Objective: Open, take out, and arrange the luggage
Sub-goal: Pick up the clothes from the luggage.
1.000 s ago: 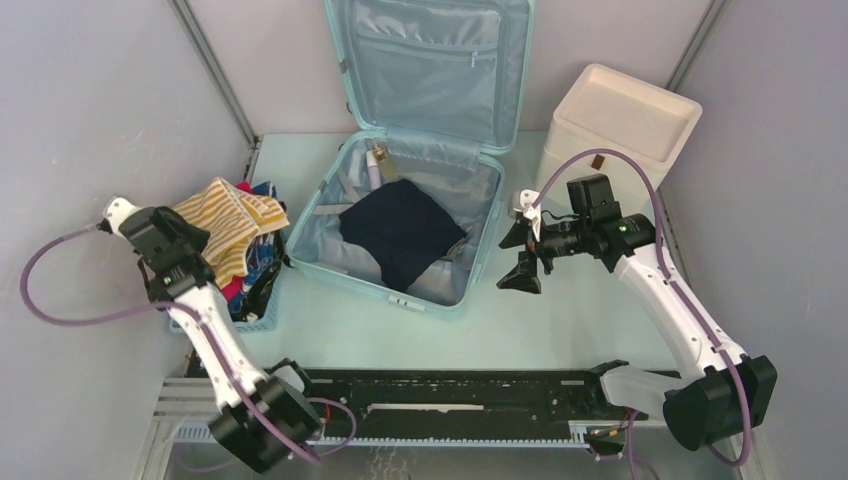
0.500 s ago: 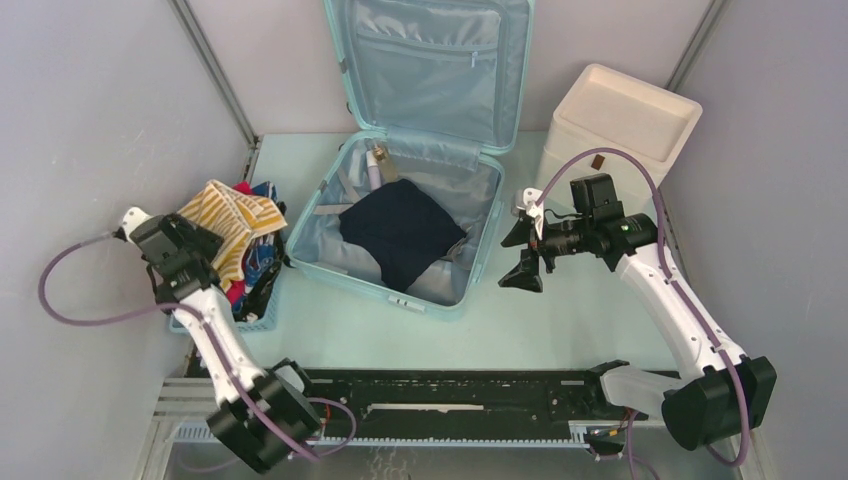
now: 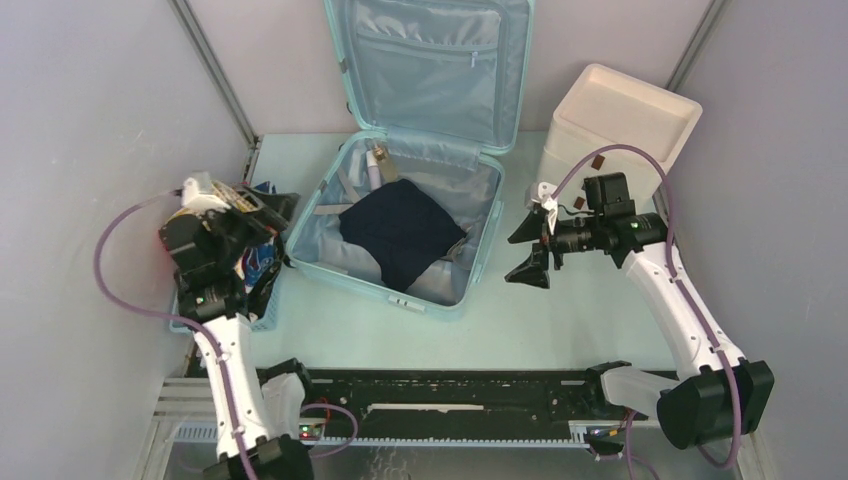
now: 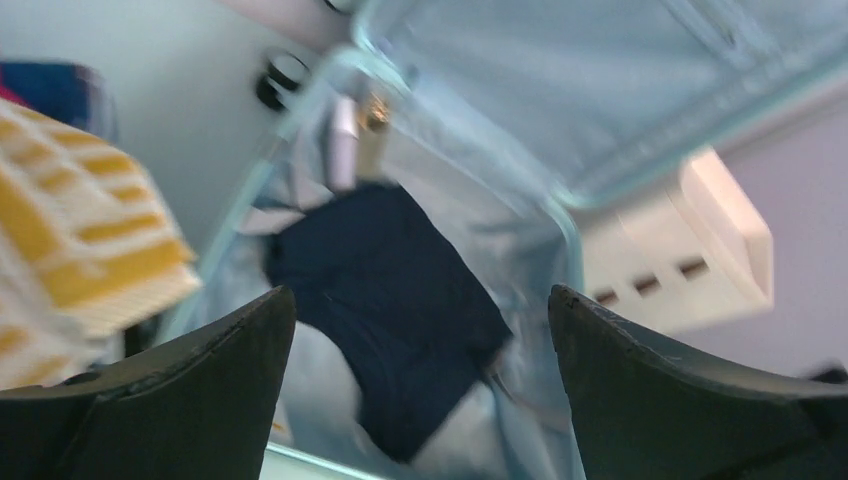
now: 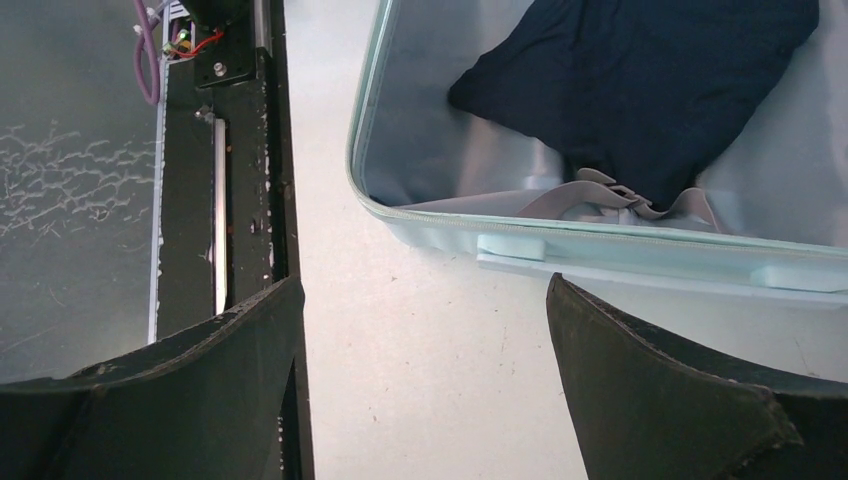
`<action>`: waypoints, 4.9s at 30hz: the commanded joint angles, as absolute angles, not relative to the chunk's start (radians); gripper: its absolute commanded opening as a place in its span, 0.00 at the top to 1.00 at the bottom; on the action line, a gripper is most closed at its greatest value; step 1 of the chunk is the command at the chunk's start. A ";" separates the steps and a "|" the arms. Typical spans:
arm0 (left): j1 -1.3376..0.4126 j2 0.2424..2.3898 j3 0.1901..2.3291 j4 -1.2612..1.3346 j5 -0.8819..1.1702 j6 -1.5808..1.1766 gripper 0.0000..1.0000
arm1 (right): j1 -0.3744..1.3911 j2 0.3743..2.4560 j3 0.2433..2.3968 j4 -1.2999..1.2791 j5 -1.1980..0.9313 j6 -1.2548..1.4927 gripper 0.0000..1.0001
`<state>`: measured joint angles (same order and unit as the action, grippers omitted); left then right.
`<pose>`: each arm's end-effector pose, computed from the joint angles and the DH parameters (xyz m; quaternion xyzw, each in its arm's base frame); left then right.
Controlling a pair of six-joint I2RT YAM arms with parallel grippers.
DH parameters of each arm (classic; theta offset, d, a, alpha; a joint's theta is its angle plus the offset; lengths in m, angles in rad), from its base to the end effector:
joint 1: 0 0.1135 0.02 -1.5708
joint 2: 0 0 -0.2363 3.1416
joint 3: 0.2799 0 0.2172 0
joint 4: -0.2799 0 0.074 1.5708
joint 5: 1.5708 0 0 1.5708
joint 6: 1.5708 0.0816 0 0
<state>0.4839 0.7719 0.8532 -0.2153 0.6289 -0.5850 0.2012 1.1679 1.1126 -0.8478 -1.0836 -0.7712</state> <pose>0.1928 0.0471 0.3364 -0.1895 0.7198 -0.2642 0.6133 0.1900 0.1123 0.2911 -0.5276 0.6367 0.3886 0.4064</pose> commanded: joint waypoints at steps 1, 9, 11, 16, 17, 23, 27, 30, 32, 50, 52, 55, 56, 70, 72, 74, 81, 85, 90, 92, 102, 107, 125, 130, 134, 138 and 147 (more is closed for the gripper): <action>0.305 0.675 0.844 -0.331 0.634 -0.465 0.01 | 0.193 1.161 1.119 -0.845 -1.134 -0.775 0.00; 0.218 0.513 0.646 -0.230 0.671 -0.517 0.03 | 0.159 1.176 1.105 -0.831 -1.138 -0.765 0.00; 0.217 0.486 0.623 -0.221 0.692 -0.530 0.03 | 0.150 1.176 1.099 -0.821 -1.143 -0.758 0.00; 0.217 0.450 0.571 -0.103 0.775 -0.642 0.02 | 0.143 1.183 1.099 -0.819 -1.141 -0.756 0.00; 0.216 0.449 0.560 -0.084 0.784 -0.672 0.02 | 0.143 1.181 1.098 -0.819 -1.138 -0.757 0.00; 0.216 0.458 0.540 -0.072 0.801 -0.746 0.02 | 0.142 1.174 1.099 -0.818 -1.134 -0.759 0.00; 0.191 0.434 0.532 -0.070 0.782 -0.770 0.03 | 0.151 1.172 1.099 -0.818 -1.121 -0.762 0.00; 0.143 0.415 0.522 -0.071 0.734 -0.769 0.04 | 0.165 1.172 1.099 -0.817 -1.107 -0.764 0.00; 0.088 0.409 0.512 -0.070 0.685 -0.761 0.04 | 0.173 1.171 1.099 -0.817 -1.102 -0.765 0.00; -0.248 0.706 0.515 0.076 0.434 -0.694 0.06 | 0.203 1.206 1.100 -0.818 -1.013 -0.782 0.00; -0.250 0.741 0.529 0.081 0.435 -0.693 0.07 | 0.204 1.209 1.100 -0.817 -1.004 -0.782 0.00; -0.252 0.759 0.535 0.084 0.413 -0.691 0.07 | 0.204 1.207 1.100 -0.812 -0.999 -0.777 0.00; -0.252 0.760 0.534 0.084 0.402 -0.690 0.07 | 0.204 1.205 1.100 -0.805 -0.995 -0.766 0.00; -0.252 0.874 0.573 0.211 0.300 -0.681 0.06 | 0.227 1.251 1.125 -0.837 -0.967 -0.762 0.00; -0.252 0.918 0.590 0.235 0.307 -0.684 0.06 | 0.212 1.259 1.125 -0.841 -0.980 -0.761 0.00; -0.253 0.957 0.606 0.250 0.311 -0.685 0.06 | 0.195 1.269 1.125 -0.843 -0.988 -0.761 0.00; -0.253 1.034 0.717 0.081 0.302 -0.568 0.06 | 0.173 1.281 1.117 -0.835 -0.967 -0.764 0.00; -0.252 1.019 0.751 -0.045 0.301 -0.494 0.06 | 0.167 1.289 1.117 -0.828 -1.001 -0.757 0.00; -0.252 0.926 0.742 -0.120 0.290 -0.420 0.05 | 0.210 1.301 1.126 -0.737 -0.971 -0.671 0.00; -0.252 0.893 0.753 -0.138 0.298 -0.394 0.05 | 0.244 1.315 1.158 -0.716 -0.941 -0.655 0.00; -0.252 0.782 0.925 -0.392 0.244 -0.122 0.02 | 0.417 1.606 1.545 -0.745 -0.800 -0.595 0.00; -0.252 0.702 0.842 -0.398 0.124 -0.005 0.00 | 0.465 1.798 1.758 -0.725 -0.722 -0.482 0.00; -0.169 0.636 0.724 -0.366 0.091 0.052 0.00 | 0.550 2.276 2.049 -0.598 -0.255 -0.071 0.08; -0.144 0.636 0.724 -0.359 0.121 0.044 0.00 | 0.544 2.332 2.054 -0.598 -0.263 -0.051 0.12; -0.142 0.638 0.722 -0.357 0.127 0.043 0.00 | 0.545 2.363 2.054 -0.613 -0.332 -0.045 0.18; -0.141 0.638 0.721 -0.357 0.133 0.044 0.00 | 0.551 2.379 2.053 -0.623 -0.359 -0.048 0.33; -0.141 0.630 0.719 -0.355 0.151 0.041 0.00 | 0.549 2.296 2.050 -0.626 -0.362 -0.116 0.78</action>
